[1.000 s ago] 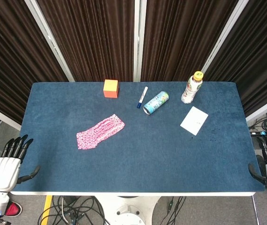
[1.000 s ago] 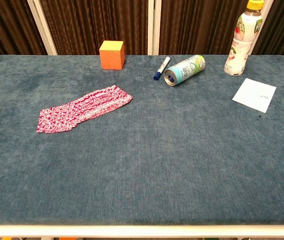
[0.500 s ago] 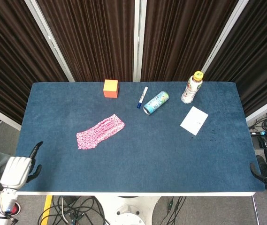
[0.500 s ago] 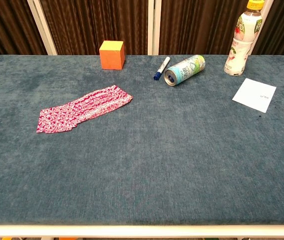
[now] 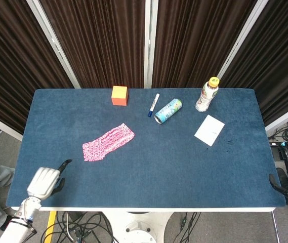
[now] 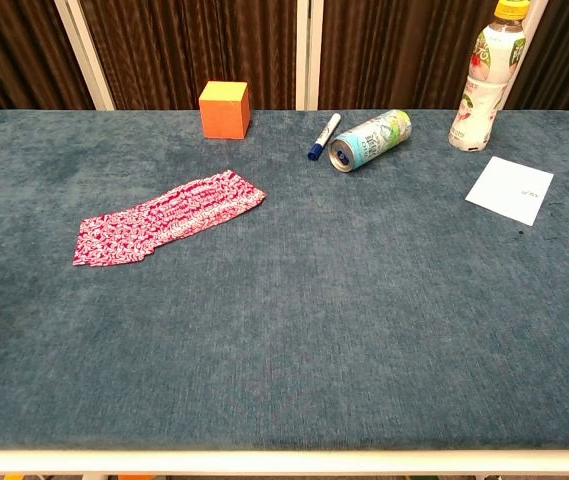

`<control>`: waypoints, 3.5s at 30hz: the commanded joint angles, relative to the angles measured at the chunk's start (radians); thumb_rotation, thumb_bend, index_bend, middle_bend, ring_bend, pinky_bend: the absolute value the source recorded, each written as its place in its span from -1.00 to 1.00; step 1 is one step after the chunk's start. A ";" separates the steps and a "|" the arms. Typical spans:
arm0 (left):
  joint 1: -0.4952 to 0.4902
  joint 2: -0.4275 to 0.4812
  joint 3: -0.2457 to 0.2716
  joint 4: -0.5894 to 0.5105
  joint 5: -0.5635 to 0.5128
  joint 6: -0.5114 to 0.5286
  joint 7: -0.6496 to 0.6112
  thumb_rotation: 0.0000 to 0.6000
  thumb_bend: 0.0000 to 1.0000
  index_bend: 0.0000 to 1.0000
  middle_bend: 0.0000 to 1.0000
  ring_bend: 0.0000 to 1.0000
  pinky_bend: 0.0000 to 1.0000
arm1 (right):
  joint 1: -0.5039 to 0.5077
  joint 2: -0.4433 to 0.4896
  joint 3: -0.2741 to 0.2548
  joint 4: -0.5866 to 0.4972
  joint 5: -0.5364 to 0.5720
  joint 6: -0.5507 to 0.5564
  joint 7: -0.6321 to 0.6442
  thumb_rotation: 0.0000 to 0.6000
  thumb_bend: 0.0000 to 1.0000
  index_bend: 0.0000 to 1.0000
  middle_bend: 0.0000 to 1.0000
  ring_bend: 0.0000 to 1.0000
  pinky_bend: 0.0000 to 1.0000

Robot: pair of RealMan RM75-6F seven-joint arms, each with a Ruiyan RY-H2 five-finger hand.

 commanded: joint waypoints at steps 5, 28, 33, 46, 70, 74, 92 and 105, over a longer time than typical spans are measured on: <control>-0.109 -0.083 -0.044 0.024 -0.130 -0.131 0.103 1.00 0.07 -0.71 1.00 1.00 1.00 | 0.002 0.004 0.002 -0.009 0.001 -0.001 -0.006 1.00 -0.44 -1.00 -1.00 -1.00 -1.00; -0.309 -0.206 -0.072 0.261 -0.408 -0.340 0.130 1.00 0.09 -0.75 1.00 1.00 1.00 | 0.005 -0.001 0.005 -0.001 0.019 -0.007 -0.013 1.00 -0.44 -1.00 -1.00 -1.00 -1.00; -0.332 -0.206 -0.059 0.287 -0.417 -0.369 0.104 1.00 0.09 -0.75 1.00 1.00 1.00 | 0.008 -0.007 0.007 0.006 0.023 -0.011 -0.011 1.00 -0.44 -1.00 -1.00 -1.00 -1.00; -0.372 -0.221 -0.044 0.372 -0.499 -0.375 0.093 1.00 0.08 -0.74 1.00 1.00 1.00 | 0.008 -0.011 0.007 0.017 0.027 -0.015 -0.004 1.00 -0.44 -1.00 -1.00 -1.00 -1.00; -0.399 -0.197 -0.058 0.462 -0.576 -0.352 0.042 1.00 0.10 -0.75 1.00 1.00 1.00 | 0.011 -0.016 0.005 0.011 0.025 -0.016 -0.020 1.00 -0.43 -1.00 -1.00 -1.00 -1.00; -0.391 -0.186 -0.054 0.394 -0.501 -0.320 0.011 1.00 0.10 -0.75 1.00 1.00 1.00 | 0.011 -0.019 0.003 0.016 0.022 -0.017 -0.016 1.00 -0.44 -1.00 -1.00 -1.00 -1.00; -0.434 -0.291 -0.044 0.364 -0.472 -0.306 0.063 1.00 0.11 -0.75 1.00 1.00 1.00 | 0.011 -0.015 0.006 0.035 0.031 -0.023 0.019 1.00 -0.44 -1.00 -1.00 -1.00 -1.00; -0.428 -0.274 -0.034 0.365 -0.497 -0.276 0.085 1.00 0.11 -0.75 1.00 1.00 1.00 | 0.007 -0.018 0.003 0.045 0.024 -0.019 0.028 1.00 -0.44 -1.00 -1.00 -1.00 -1.00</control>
